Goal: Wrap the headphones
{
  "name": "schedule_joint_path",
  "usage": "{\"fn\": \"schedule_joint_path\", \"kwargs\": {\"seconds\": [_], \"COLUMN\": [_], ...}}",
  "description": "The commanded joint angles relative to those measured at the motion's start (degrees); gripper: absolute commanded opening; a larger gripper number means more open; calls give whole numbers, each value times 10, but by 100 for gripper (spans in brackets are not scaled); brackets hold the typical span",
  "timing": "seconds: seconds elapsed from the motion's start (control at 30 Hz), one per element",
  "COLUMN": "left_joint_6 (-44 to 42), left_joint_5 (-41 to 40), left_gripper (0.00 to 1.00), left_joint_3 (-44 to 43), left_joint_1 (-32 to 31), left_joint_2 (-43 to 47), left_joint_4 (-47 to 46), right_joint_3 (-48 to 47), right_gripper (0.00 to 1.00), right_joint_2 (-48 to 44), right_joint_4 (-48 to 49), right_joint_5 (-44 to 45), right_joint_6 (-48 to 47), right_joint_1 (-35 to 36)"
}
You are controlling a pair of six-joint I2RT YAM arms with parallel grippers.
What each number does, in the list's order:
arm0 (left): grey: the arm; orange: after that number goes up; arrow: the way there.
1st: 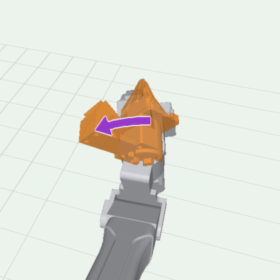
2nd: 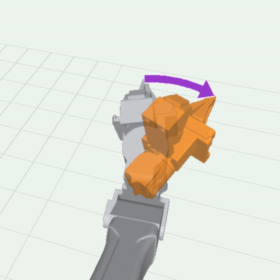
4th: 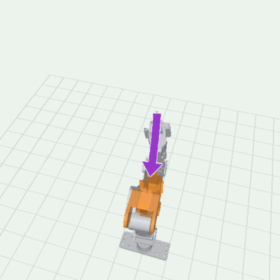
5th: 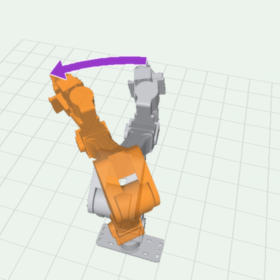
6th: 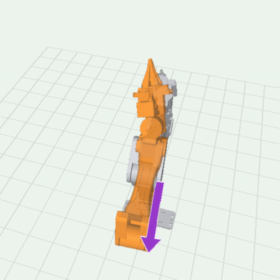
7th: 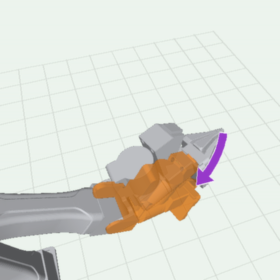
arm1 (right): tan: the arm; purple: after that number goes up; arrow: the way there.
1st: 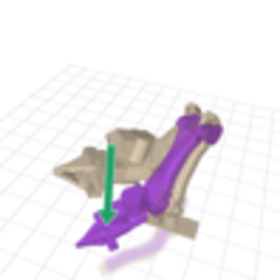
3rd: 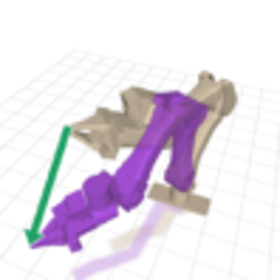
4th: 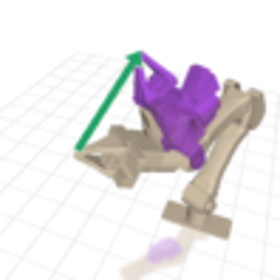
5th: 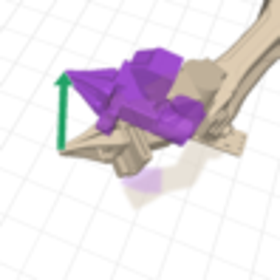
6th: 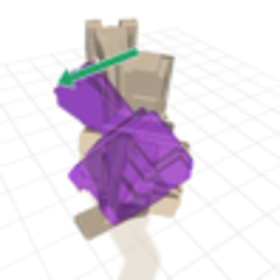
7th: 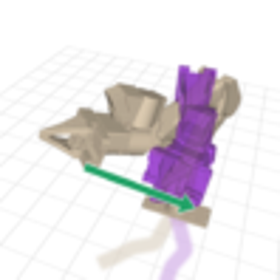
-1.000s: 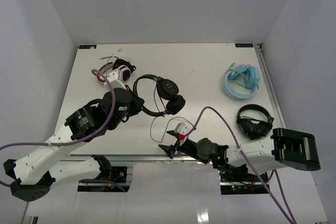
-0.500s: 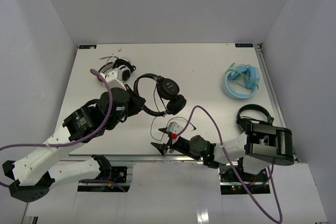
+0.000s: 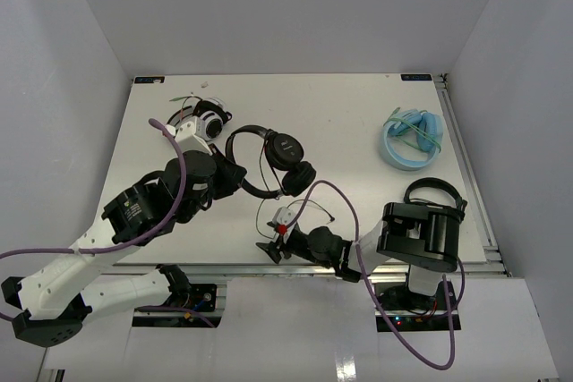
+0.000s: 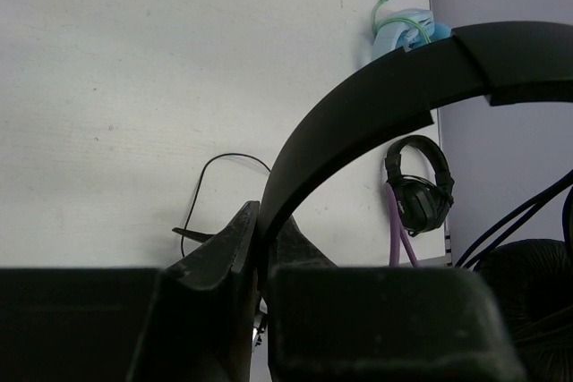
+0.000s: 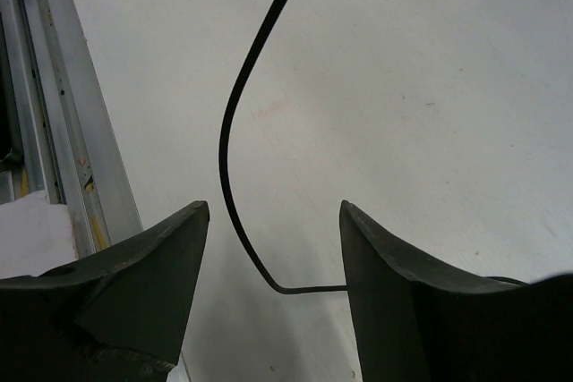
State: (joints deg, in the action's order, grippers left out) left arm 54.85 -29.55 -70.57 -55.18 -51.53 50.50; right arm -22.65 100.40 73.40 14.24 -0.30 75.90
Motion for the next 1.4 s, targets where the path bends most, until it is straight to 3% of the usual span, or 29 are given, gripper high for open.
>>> {"fn": "schedule_joint_path", "kwargs": {"seconds": [0.0,0.3,0.43,0.83,1.37], "left_joint_6": [3,3,0,-11,-56], "left_joint_5": [5,14,19,-15,-5], "left_gripper": [0,0,0,0,0], "left_joint_3": [-13,12,17,-24,-87], "left_joint_1": [1,1,1,1,1], "left_joint_2": [14,24,28,78,77], "left_joint_4": [-34,-57,-64,6,87], "right_joint_3": [-24,-37,-44,79,97], "right_gripper": [64,43,8,8,8], "right_joint_2": [31,55,64,-32,-57], "right_joint_4": [186,210,211,231,183], "right_joint_5": [-34,-90,-104,-26,-102], "right_joint_6": [-1,-3,8,124,219], "right_joint_1": [-11,-34,-50,-173,-337]}}
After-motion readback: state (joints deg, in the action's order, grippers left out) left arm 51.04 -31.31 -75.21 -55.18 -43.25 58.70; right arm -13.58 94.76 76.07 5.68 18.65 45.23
